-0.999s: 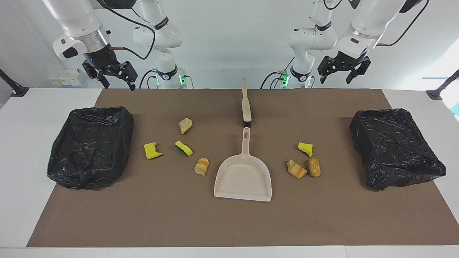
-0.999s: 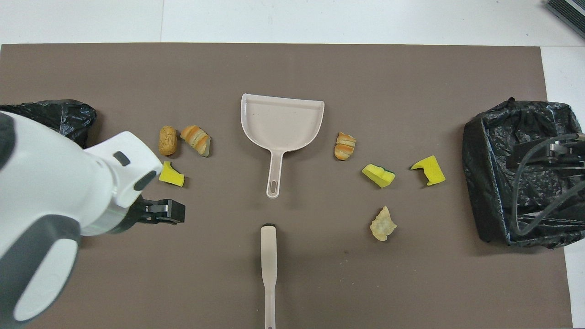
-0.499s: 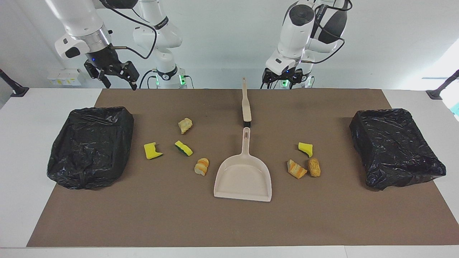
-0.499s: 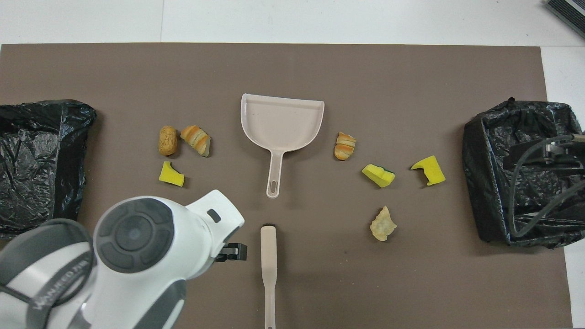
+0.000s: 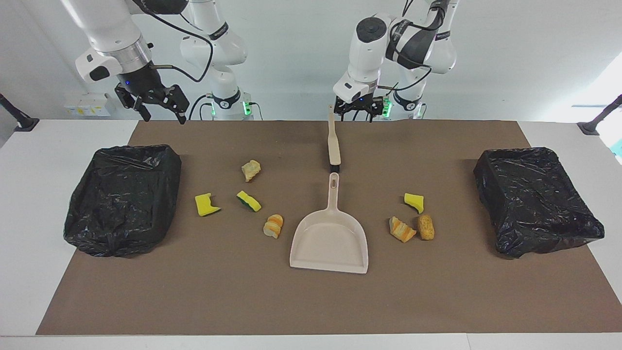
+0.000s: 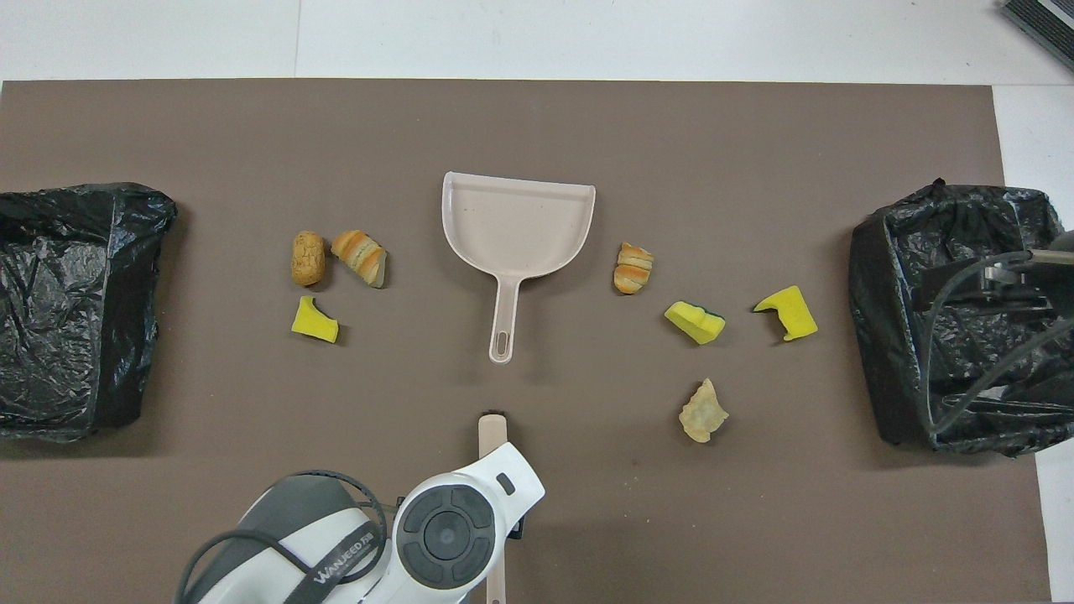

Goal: Sweep and dump trash in bin
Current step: 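Grasp the brush handle with the left gripper while the right gripper reaches the dustpan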

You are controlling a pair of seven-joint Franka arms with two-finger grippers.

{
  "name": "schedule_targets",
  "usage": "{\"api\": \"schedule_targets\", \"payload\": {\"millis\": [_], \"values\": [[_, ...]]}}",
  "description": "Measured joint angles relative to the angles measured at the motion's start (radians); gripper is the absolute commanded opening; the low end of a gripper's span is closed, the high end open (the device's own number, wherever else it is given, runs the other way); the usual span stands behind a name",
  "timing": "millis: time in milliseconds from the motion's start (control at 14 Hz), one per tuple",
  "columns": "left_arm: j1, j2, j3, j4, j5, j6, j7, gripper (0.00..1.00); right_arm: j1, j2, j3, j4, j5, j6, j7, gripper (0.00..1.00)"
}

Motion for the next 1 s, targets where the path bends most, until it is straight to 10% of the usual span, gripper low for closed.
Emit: {"api": "schedule_targets", "payload": {"millis": [785, 999], "values": [[-0.114, 0.019, -0.001, -0.058, -0.080, 0.042, -0.039, 1.00, 0.011, 0.027, 0.000, 0.002, -0.018, -0.013, -0.031, 1.00], [-0.115, 0.018, 0.000, -0.063, -0.081, 0.042, -0.040, 0.26, 0.062, 0.071, 0.005, 0.008, -0.038, -0.007, -0.034, 1.00]]}}
